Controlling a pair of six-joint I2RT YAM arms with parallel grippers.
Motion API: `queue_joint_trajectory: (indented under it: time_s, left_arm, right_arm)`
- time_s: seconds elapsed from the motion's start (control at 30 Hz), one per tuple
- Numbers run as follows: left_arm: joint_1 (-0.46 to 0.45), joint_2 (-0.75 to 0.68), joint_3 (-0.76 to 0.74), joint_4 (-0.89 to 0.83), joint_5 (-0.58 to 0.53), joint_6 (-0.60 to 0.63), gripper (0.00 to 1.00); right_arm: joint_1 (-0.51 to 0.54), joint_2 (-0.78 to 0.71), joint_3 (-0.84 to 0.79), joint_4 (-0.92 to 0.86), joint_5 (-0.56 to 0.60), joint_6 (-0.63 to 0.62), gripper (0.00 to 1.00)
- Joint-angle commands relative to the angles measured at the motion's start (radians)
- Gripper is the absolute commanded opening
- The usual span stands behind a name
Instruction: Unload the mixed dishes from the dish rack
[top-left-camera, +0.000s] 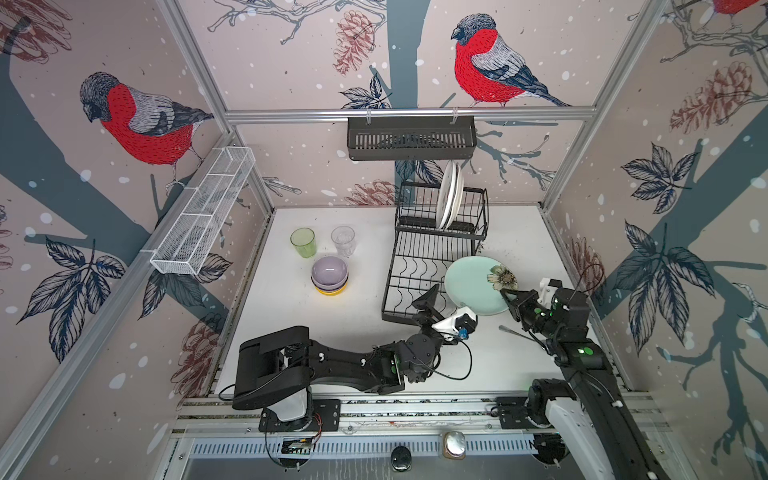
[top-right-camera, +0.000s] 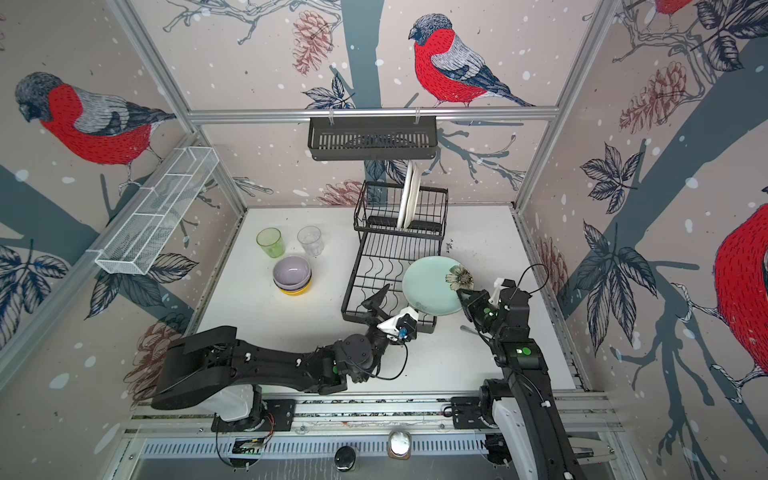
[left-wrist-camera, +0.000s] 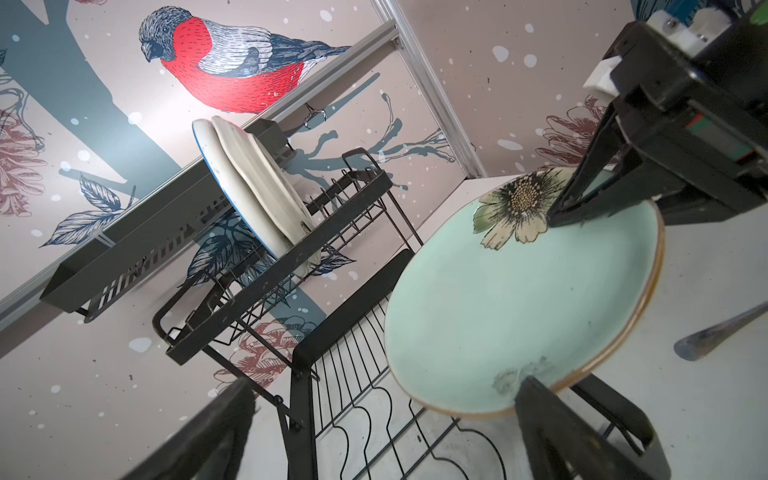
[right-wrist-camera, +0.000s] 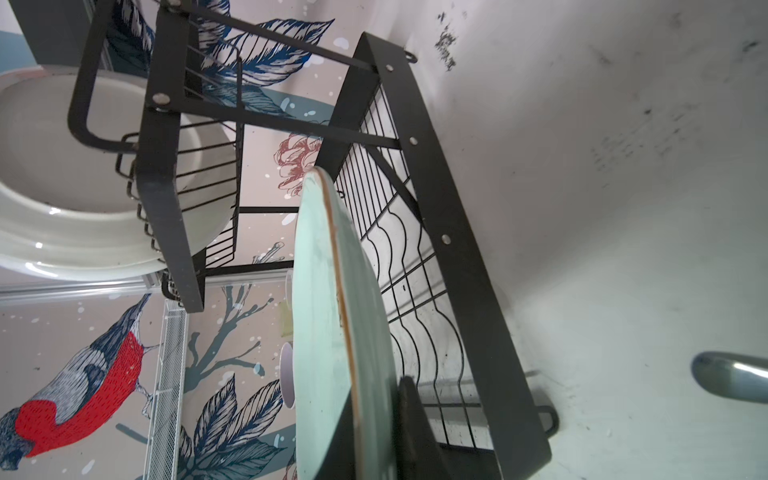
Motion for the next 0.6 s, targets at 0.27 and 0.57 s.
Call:
queue_joint_trajectory:
  time_s: [0.27,0.57]
  left_arm:
    - [0.014,-0.082,-0.098,0.046,-0.046,-0.109,0.98]
    - [0.044,-0.124,-0.143,0.045,-0.024,-0.147,0.98]
  right_arm:
    - [-0.250,0.006,0.068,-0.058,-0.057,-0.115,0.00]
    - [-0.490,0.077,0.068,-0.061,-0.136,-0.215,0.00]
